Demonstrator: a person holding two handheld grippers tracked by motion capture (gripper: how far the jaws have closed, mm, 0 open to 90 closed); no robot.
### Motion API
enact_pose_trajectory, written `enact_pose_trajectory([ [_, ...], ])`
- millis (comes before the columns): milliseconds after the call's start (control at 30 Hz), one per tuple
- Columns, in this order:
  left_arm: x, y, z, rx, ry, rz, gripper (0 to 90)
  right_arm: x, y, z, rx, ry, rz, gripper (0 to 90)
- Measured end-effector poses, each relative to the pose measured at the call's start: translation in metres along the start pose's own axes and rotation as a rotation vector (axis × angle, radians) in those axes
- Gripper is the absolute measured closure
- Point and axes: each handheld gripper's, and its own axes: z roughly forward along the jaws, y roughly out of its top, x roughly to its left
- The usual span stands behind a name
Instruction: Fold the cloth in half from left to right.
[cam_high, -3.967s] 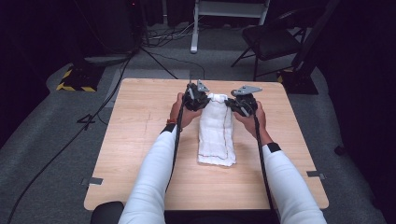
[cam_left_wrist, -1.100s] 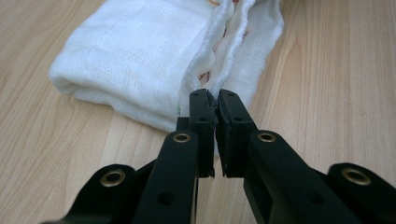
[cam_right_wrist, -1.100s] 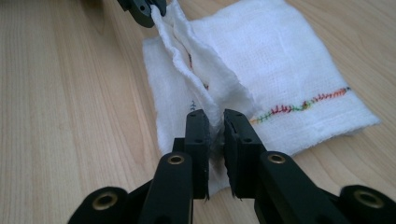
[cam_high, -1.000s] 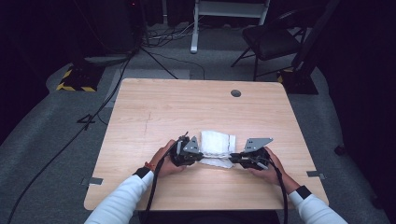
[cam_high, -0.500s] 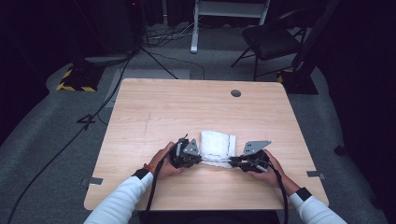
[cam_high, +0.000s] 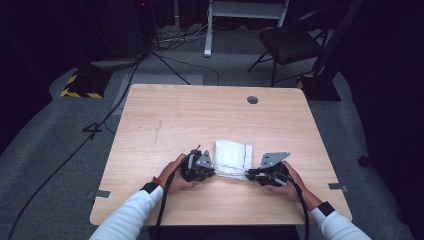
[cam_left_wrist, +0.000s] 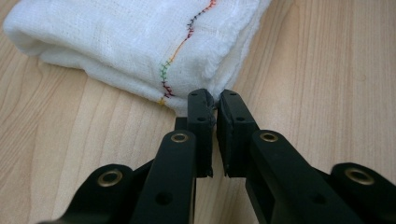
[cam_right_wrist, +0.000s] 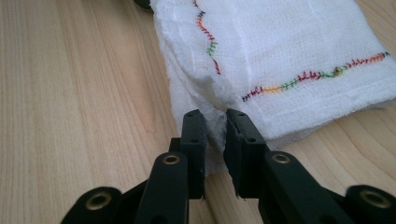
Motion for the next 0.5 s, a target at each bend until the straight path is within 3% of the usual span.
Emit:
enact_pose_trajectory([
  [233, -0.001, -0.002, -0.003, 0.000, -0.003, -0.012, 81.6, 0.001, -0.004, -0.003, 0.004, -0.004, 0.004, 76.5],
  [500, -0.002, -0.010, -0.019, -0.038, 0.041, -0.038, 74.3, -0.004, -0.013, -0.018, -0.011, -0.045, 0.039, 68.2],
])
